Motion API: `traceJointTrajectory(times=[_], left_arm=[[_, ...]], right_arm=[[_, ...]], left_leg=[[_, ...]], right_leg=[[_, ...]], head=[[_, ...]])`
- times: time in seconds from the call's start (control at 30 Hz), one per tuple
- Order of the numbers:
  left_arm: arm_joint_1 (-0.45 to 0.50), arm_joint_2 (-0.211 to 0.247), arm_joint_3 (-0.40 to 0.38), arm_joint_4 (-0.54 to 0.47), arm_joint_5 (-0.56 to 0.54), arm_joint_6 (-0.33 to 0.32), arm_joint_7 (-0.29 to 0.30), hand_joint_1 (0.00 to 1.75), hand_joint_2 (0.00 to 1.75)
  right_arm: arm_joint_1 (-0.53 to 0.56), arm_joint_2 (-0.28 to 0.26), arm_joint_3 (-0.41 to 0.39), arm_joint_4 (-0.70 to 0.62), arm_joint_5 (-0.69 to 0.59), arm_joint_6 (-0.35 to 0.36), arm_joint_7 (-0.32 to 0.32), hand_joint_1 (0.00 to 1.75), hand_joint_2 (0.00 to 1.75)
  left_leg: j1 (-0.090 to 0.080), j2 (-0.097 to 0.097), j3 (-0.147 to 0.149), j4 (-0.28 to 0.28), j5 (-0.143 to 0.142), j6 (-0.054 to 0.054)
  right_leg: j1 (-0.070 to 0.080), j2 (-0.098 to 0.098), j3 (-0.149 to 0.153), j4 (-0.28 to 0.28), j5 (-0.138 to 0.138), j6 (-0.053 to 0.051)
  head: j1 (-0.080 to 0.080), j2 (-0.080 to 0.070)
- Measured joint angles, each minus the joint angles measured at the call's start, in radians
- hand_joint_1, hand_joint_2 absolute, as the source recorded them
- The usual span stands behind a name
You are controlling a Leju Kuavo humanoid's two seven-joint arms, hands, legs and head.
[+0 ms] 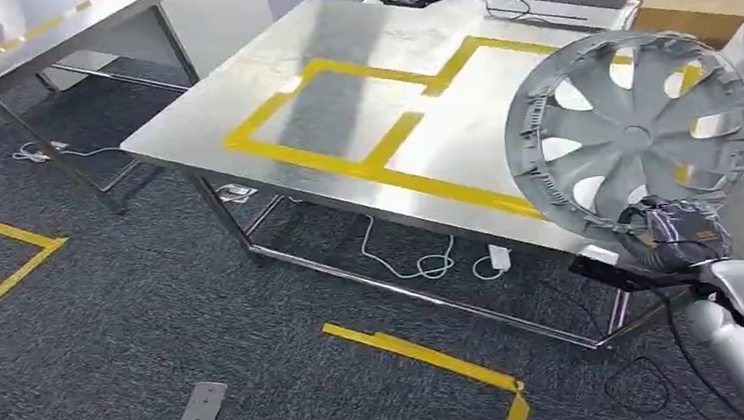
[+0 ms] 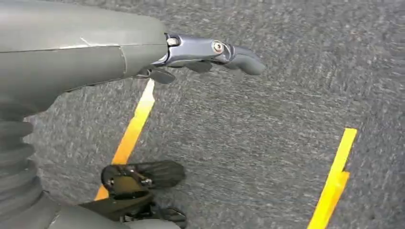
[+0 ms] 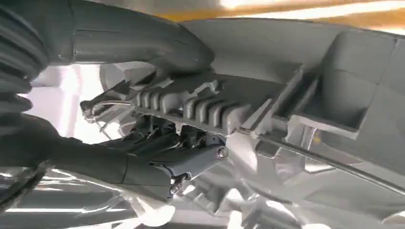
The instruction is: Take the parts from the cabinet and place them on the table.
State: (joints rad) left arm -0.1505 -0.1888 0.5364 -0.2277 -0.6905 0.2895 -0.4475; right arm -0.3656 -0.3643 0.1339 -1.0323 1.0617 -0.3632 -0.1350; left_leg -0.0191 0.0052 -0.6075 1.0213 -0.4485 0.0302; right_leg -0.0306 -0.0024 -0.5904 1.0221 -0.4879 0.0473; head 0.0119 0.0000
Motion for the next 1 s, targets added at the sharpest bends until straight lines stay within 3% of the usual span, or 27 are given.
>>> traceJointTrajectory(times=[0.07, 0.13, 0.17, 0.23, 0.27, 0.3, 0.33, 0.4, 0.43, 0.47, 0.57, 0.6, 0.63, 0.7, 0.73, 0.77, 0.8, 0.83, 0.9, 0.93, 0.97, 1.0], left_arm=[[0.002, 0.002, 0.0, 0.0, 0.0, -0.002, 0.0, 0.0, 1.75], [0.001, 0.004, -0.002, 0.0, -0.001, 0.001, -0.001, 0.0, 1.75], [0.0, 0.004, -0.004, 0.0, -0.001, 0.004, -0.001, 0.0, 1.75], [0.001, 0.004, -0.005, 0.0, -0.002, 0.006, -0.002, 0.0, 1.75], [0.002, 0.004, -0.005, 0.0, -0.002, 0.006, -0.002, 0.0, 1.75], [0.003, 0.004, -0.006, 0.0, -0.002, 0.006, -0.002, 0.0, 1.75], [0.003, 0.004, -0.006, 0.0, -0.003, 0.006, -0.002, 0.0, 1.75], [0.002, 0.004, -0.006, 0.0, -0.003, 0.006, -0.002, 0.0, 1.75], [0.002, 0.005, -0.006, 0.0, -0.003, 0.006, -0.003, 0.0, 1.75], [0.001, 0.005, -0.006, 0.0, -0.003, 0.006, -0.003, 0.0, 1.75], [0.002, 0.006, -0.006, 0.0, -0.003, 0.007, -0.003, 0.0, 1.75], [0.0, 0.006, -0.007, 0.0, -0.003, 0.007, -0.003, 0.0, 1.75], [-0.001, 0.005, -0.007, 0.0, -0.003, 0.007, -0.003, 0.0, 1.75], [-0.002, 0.005, -0.008, 0.0, -0.003, 0.007, -0.004, 0.0, 1.75], [0.0, 0.004, -0.008, 0.0, -0.003, 0.007, -0.004, 0.0, 1.75], [0.001, 0.004, -0.009, 0.0, -0.003, 0.007, -0.004, 0.0, 1.75], [0.001, 0.004, -0.009, 0.0, -0.003, 0.007, -0.004, 0.0, 1.75], [0.001, 0.004, -0.01, 0.0, -0.003, 0.007, -0.004, 0.0, 1.75], [0.0, 0.002, -0.013, 0.0, -0.004, 0.007, -0.004, 0.0, 1.75], [0.0, 0.001, -0.014, 0.0, -0.005, 0.005, -0.004, 0.0, 1.75], [-0.001, 0.002, -0.014, 0.0, -0.005, 0.0, -0.005, 0.0, 1.75], [0.0, 0.001, -0.014, 0.0, -0.003, -0.005, -0.008, 0.0, 1.75]], right_arm=[[0.0, -0.002, 0.01, 0.026, 0.002, 0.0, 0.002, 1.75, 1.75], [-0.008, -0.006, 0.016, 0.049, 0.006, 0.0, 0.008, 1.75, 1.75], [-0.018, -0.008, 0.019, 0.063, 0.011, -0.001, 0.013, 1.75, 1.75], [-0.034, -0.008, 0.021, 0.102, 0.012, -0.015, 0.02, 1.75, 1.75], [-0.039, -0.009, 0.021, 0.118, 0.011, -0.023, 0.018, 1.75, 1.75], [-0.043, -0.01, 0.021, 0.129, 0.011, -0.027, 0.018, 1.75, 1.75], [-0.05, -0.01, 0.022, 0.142, 0.01, -0.027, 0.018, 1.75, 1.75], [-0.055, -0.011, 0.022, 0.158, 0.009, -0.027, 0.018, 1.75, 1.75], [-0.056, -0.011, 0.022, 0.165, 0.009, -0.027, 0.018, 1.75, 1.75], [-0.057, -0.011, 0.022, 0.172, 0.009, -0.028, 0.018, 1.75, 1.75], [-0.06, -0.014, 0.022, 0.186, 0.009, -0.029, 0.018, 1.75, 1.75], [-0.059, -0.018, 0.022, 0.191, 0.009, -0.029, 0.018, 1.75, 1.75], [-0.058, -0.018, 0.022, 0.195, 0.008, -0.029, 0.018, 1.75, 1.75], [-0.06, -0.021, 0.022, 0.203, 0.008, -0.029, 0.018, 1.75, 1.75], [-0.057, -0.021, 0.023, 0.209, 0.008, -0.029, 0.018, 1.75, 1.75], [-0.055, -0.021, 0.024, 0.211, 0.009, -0.029, 0.017, 1.75, 1.75], [-0.055, -0.021, 0.027, 0.214, 0.009, -0.029, 0.017, 1.75, 1.75], [-0.056, -0.021, 0.027, 0.217, 0.009, -0.029, 0.017, 1.75, 1.75], [-0.062, -0.022, 0.027, 0.22, 0.008, -0.031, 0.016, 1.75, 1.75], [-0.066, -0.023, 0.027, 0.222, 0.008, -0.032, 0.012, 0.0, 0.0], [-0.07, -0.023, 0.028, 0.225, 0.009, -0.037, 0.005, 0.0, 0.0], [-0.071, -0.023, 0.029, 0.225, 0.009, -0.048, -0.003, 0.0, 0.0]], left_leg=[[0.002, 0.0, -0.001, 0.002, 0.0, -0.004], [0.004, -0.002, -0.012, 0.032, -0.03, -0.016], [0.007, -0.002, -0.037, 0.091, -0.064, -0.022], [0.012, -0.002, -0.119, 0.269, -0.138, -0.026], [0.012, -0.002, -0.145, 0.322, -0.15, -0.025], [0.012, -0.002, -0.15, 0.326, -0.138, -0.023], [0.012, -0.002, -0.132, 0.284, -0.101, -0.018], [0.01, -0.006, -0.056, 0.111, -0.007, -0.004], [0.008, -0.012, -0.025, 0.037, 0.014, 0.003], [0.005, -0.015, -0.014, 0.019, 0.002, 0.004], [0.004, -0.013, -0.015, 0.013, -0.001, 0.005], [0.01, -0.011, -0.008, -0.006, 0.008, 0.012], [0.012, -0.01, -0.005, -0.013, 0.013, 0.016], [0.01, -0.01, -0.008, -0.013, 0.014, 0.022], [0.008, -0.01, -0.008, -0.013, 0.014, 0.023], [0.007, -0.01, -0.009, -0.012, 0.014, 0.023], [0.007, -0.009, -0.009, -0.011, 0.014, 0.024], [0.007, -0.009, -0.008, -0.011, 0.013, 0.024], [0.008, -0.009, -0.007, -0.006, 0.011, 0.021], [0.008, -0.009, -0.008, -0.002, 0.009, 0.017], [0.002, -0.009, -0.012, 0.001, 0.008, 0.013], [0.001, -0.01, -0.015, 0.004, 0.009, 0.008]], right_leg=[[0.002, 0.001, -0.002, 0.003, 0.001, -0.01], [-0.002, 0.001, 0.0, 0.001, 0.003, -0.024], [-0.002, 0.003, 0.0, 0.001, 0.003, -0.03], [0.002, 0.005, 0.001, 0.001, 0.002, -0.033], [0.004, 0.006, 0.002, 0.001, 0.001, -0.034], [0.006, 0.008, 0.004, 0.001, 0.0, -0.035], [0.008, 0.011, 0.007, 0.001, -0.001, -0.035], [0.01, 0.015, 0.012, 0.001, -0.003, -0.035], [0.009, 0.016, 0.013, 0.0, -0.005, -0.034], [0.015, 0.019, 0.008, 0.001, -0.006, -0.029], [0.012, 0.02, 0.008, -0.01, 0.001, -0.014], [0.014, 0.019, 0.009, -0.011, -0.003, -0.005], [0.012, 0.013, -0.005, 0.004, -0.018, -0.004], [0.012, 0.01, -0.058, 0.119, -0.083, 0.0], [0.011, 0.01, -0.101, 0.213, -0.121, 0.004], [0.011, 0.01, -0.136, 0.281, -0.141, 0.007], [0.011, 0.01, -0.147, 0.3, -0.134, 0.008], [0.011, 0.01, -0.136, 0.275, -0.108, 0.009], [0.01, 0.005, -0.054, 0.105, -0.015, 0.007], [0.011, -0.002, -0.009, 0.012, 0.014, 0.004], [0.014, -0.008, 0.006, -0.006, -0.008, -0.001], [0.016, -0.001, 0.009, -0.009, 0.0, -0.01]], head=[[0.0, 0.0], [-0.004, 0.0], [-0.01, 0.0], [-0.01, 0.0], [-0.01, 0.0], [-0.01, 0.0], [-0.01, 0.0], [-0.01, 0.0], [-0.01, 0.0], [-0.01, 0.0], [-0.01, 0.0], [-0.009, 0.0], [-0.007, 0.0], [-0.005, 0.0], [-0.006, 0.0], [-0.006, 0.0], [-0.006, 0.0], [-0.006, 0.0], [-0.005, 0.0], [-0.005, 0.0], [-0.005, 0.0], [-0.008, 0.0]])
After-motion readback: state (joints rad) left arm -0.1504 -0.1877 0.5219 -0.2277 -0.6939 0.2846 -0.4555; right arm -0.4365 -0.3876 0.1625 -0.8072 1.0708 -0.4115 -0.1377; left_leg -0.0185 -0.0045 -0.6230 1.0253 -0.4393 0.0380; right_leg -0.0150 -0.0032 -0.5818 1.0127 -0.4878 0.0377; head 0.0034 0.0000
